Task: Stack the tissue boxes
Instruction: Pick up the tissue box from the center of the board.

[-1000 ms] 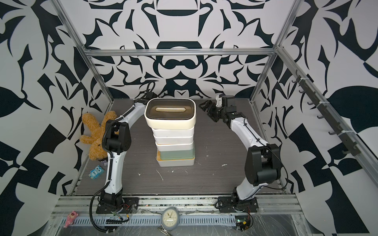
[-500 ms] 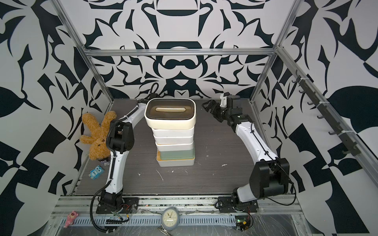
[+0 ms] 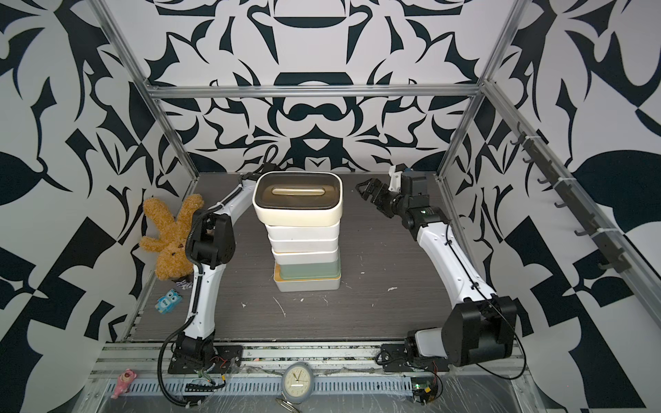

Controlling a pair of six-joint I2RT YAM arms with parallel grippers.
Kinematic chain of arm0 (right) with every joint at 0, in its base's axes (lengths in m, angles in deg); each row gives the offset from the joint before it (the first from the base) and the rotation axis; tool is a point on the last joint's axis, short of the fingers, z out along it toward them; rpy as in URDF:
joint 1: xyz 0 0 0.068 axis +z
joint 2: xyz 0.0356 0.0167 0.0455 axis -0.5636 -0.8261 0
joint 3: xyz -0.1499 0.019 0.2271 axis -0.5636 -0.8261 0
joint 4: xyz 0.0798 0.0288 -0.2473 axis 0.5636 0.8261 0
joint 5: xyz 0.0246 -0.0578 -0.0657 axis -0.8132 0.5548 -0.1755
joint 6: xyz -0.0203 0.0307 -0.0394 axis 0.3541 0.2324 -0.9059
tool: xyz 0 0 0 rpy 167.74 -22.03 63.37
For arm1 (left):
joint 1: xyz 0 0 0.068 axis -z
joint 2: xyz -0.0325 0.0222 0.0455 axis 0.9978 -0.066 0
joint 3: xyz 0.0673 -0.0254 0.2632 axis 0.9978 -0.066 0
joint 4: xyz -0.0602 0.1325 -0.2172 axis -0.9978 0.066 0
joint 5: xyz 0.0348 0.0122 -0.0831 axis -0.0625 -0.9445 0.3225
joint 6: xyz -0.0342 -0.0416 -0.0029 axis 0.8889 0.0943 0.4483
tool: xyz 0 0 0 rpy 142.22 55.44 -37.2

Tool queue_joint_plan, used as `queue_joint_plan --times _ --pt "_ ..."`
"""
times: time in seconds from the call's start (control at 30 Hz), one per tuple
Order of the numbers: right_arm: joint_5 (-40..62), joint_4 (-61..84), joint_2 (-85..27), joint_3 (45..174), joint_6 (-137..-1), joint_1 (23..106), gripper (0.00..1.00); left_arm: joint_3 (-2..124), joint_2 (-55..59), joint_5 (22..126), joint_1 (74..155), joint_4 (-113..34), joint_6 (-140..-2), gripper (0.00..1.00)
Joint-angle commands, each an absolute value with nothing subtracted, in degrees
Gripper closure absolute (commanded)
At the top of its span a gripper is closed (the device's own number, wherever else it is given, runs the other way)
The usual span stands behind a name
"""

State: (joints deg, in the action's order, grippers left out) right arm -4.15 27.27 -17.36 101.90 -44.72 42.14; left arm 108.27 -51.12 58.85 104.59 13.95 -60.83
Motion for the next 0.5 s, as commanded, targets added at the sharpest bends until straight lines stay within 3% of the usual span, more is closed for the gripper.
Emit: queue_joint_plan --times 0.0,0.47 --pt "-3.85 28.67 -13.79 101.57 -47.02 41.86 0.04 107.55 -50.08 56.28 104.56 17.82 -59.47 0.44" --pt "-3.65 34.12 -4.07 97.87 -52.13 41.93 0.04 103.18 -43.9 55.44 103.33 19.91 -56.97 0.47"
